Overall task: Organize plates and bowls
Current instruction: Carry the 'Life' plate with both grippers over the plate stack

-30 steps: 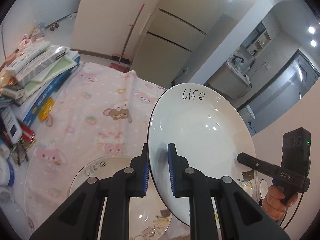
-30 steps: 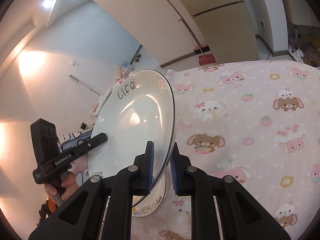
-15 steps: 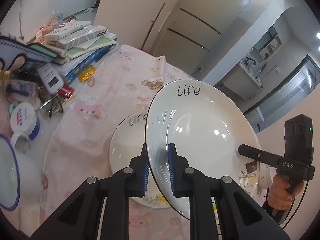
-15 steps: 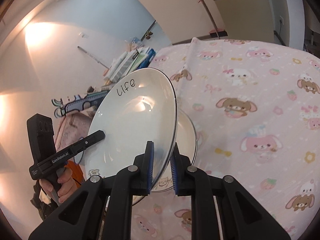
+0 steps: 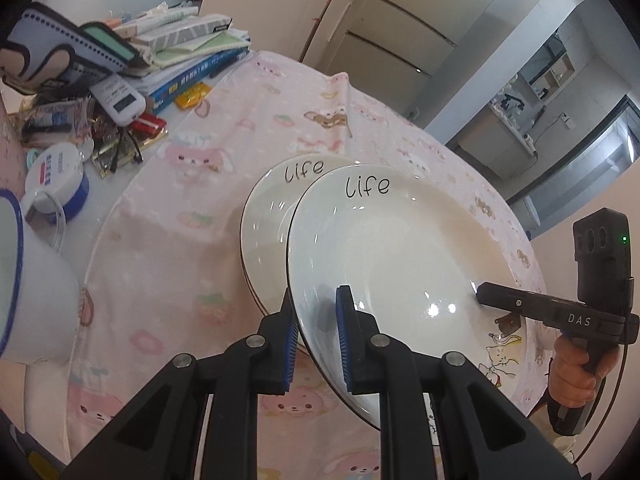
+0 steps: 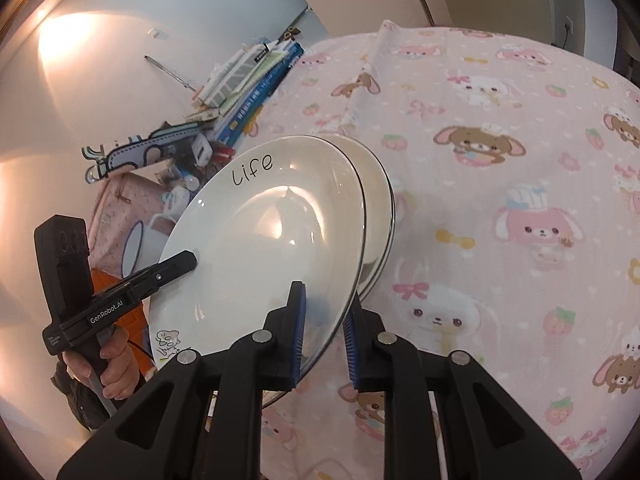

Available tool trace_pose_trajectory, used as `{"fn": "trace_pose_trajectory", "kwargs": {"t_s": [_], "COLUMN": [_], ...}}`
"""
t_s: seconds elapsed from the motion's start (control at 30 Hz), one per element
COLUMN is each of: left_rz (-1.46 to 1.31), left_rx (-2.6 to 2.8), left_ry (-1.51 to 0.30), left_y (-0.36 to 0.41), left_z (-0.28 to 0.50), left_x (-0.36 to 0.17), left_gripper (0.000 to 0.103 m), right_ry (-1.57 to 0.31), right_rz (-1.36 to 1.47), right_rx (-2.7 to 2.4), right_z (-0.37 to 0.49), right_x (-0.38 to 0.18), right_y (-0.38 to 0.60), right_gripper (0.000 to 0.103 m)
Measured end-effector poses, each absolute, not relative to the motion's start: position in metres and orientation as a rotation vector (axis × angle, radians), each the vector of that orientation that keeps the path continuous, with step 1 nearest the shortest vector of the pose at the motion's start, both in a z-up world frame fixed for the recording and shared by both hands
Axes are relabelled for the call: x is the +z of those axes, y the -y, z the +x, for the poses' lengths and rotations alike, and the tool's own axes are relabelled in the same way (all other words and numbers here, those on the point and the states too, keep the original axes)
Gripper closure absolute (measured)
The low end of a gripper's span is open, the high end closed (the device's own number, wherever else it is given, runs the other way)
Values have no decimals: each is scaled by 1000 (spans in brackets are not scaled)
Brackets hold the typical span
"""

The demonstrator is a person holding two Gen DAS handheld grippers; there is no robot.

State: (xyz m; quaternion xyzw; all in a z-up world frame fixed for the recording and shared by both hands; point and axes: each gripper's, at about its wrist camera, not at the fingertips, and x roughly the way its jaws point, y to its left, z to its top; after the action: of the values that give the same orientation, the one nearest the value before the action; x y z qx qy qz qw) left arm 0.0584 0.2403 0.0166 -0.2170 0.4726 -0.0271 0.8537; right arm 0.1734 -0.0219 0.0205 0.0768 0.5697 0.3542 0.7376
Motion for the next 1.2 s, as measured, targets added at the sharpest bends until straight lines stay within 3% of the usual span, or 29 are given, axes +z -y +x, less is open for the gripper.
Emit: {"fn": "trace_pose_trajectory", "kwargs": {"t_s": [0.5, 1.2], "left_rz": [-464, -428], "left_rx": [-60, -93], "left_ry": [-1085, -1134], "left_y": [-249, -248], "left_z": [62, 70], "left_x": [-18, -16], "left_gripper": [84, 81], "right_ry": [-1321, -1358], "right_rz": [112, 17], "right_rx": [745, 701], "right_z": [170, 175], "right_x": [-3, -2], "right_y": [9, -1], "right_gripper": [84, 82]}}
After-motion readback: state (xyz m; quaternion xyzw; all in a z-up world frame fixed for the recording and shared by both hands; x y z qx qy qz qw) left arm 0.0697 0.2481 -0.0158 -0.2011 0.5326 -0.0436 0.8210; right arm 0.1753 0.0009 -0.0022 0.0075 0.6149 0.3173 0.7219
